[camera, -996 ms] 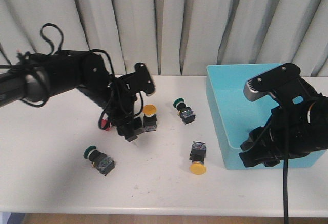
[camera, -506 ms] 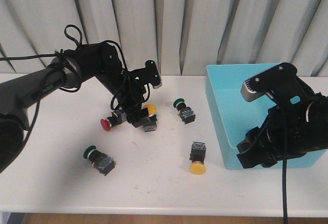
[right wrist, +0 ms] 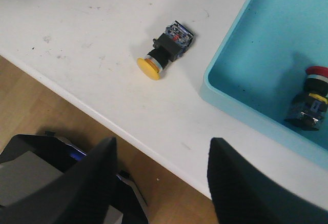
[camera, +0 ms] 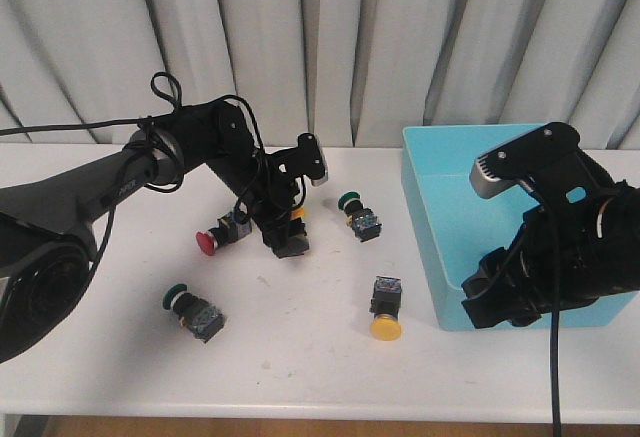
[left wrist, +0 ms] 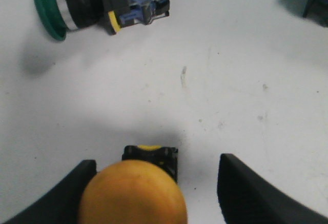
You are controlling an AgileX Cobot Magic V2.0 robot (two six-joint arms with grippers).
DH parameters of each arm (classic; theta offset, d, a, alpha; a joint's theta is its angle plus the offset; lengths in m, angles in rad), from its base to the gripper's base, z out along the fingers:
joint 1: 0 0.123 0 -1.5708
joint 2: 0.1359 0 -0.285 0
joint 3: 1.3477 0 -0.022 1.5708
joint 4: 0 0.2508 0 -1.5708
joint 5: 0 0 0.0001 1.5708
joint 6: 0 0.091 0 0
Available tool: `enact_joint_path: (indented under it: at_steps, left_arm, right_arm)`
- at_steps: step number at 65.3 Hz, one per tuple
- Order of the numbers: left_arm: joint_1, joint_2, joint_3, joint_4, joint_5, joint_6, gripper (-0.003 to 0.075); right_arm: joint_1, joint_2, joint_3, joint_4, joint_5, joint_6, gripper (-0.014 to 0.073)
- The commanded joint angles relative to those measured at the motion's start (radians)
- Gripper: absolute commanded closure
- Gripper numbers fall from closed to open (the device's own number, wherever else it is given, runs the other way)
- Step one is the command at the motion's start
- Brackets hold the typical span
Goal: Pick red and yellow buttons and place in box
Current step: 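Reach the left gripper down to the yellow-capped button and grasp it, then lift the yellow-capped button with the left gripper toward the table center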
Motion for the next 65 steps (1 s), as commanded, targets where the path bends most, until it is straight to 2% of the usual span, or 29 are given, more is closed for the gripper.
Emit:
enact_joint_path:
  at_steps: [1,19,26,49,65]
  left_arm:
    - [0.000,-0.067,-0.033,-0.045,-0.017,0.005,0.0318]
    - [0.000,-0.067,-0.035,-0.005,-0.012,-0.004,0.0501]
    - [0.000,-0.084,-0.035,0.022,0.006,-0.026,0.0540]
    - [0.000,-0.225,-0.035,0.039,0.081,-0.322,0.0559]
    - [0.000,-0.322,-0.035,0.037,0.100,-0.386,0.0559]
  right_arm:
    - [0.002,-0.026,-0.024,0.008,-0.045,-0.014,0.0193]
    - [0.002,-0.026,-0.024,0.008,-0.045,-0.014,0.0193]
    - [0.002,-0.026,-0.024,0.008,-0.045,-0.014,0.0193]
    - [0.002,-0.026,-0.024,0.010,-0.021,-0.007,0.0193]
    - [0.002,-0.026,-0.024,0.012,-0.006,-0.007,0.0193]
